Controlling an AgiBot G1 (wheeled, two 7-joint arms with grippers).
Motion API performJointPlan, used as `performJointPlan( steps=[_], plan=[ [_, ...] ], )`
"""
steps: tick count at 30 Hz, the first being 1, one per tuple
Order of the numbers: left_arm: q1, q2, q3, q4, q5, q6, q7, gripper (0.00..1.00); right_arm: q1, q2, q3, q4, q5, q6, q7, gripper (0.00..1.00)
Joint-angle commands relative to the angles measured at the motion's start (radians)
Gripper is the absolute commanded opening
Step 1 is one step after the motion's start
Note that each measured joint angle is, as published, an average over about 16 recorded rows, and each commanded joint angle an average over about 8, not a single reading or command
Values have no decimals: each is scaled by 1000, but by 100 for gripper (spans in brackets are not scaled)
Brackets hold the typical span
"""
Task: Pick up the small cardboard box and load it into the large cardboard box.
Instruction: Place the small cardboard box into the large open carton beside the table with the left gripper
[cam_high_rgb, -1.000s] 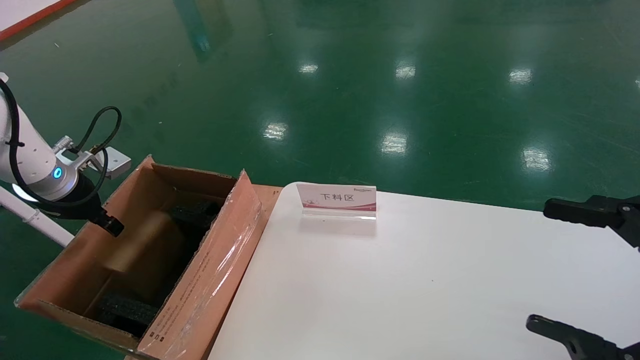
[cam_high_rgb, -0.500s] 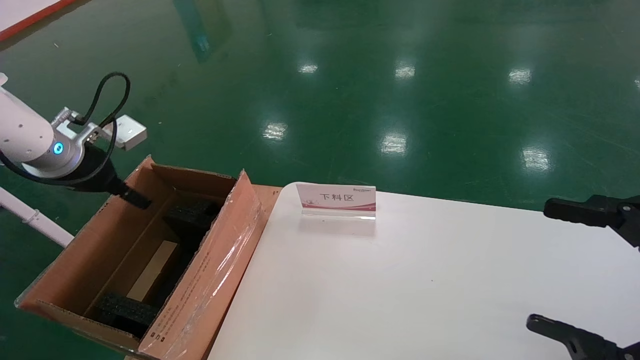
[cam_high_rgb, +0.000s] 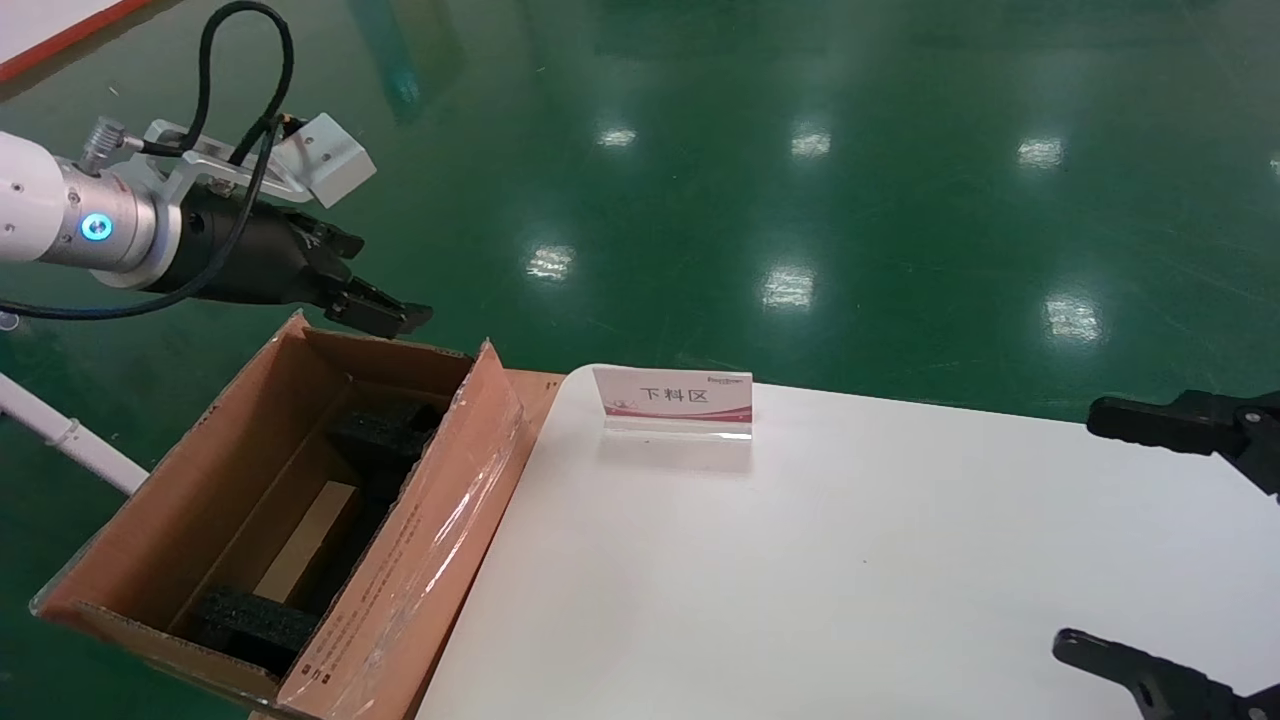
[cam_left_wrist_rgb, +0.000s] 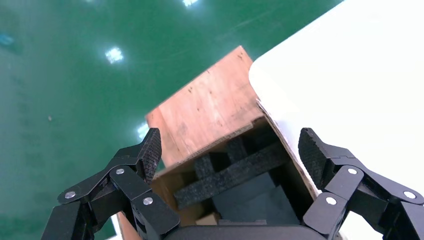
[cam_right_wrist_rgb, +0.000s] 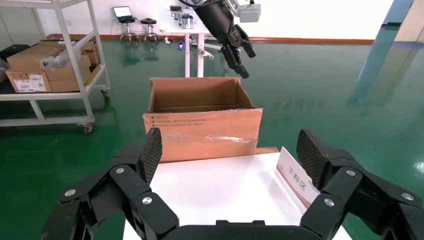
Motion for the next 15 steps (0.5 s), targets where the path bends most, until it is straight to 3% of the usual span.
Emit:
performJointPlan(
  steps=[1,5,15],
  plan=[
    [-7,-4,-5,-2,-24,-2,43,100,0,0,0,0,0,0,0,100],
    [57,0,-97,-2,-67,31,109,100,0,0,0,0,0,0,0,100],
    [314,21,-433,12,-175,152,277,100,0,0,-1,-1,0,0,-1,100]
  ],
)
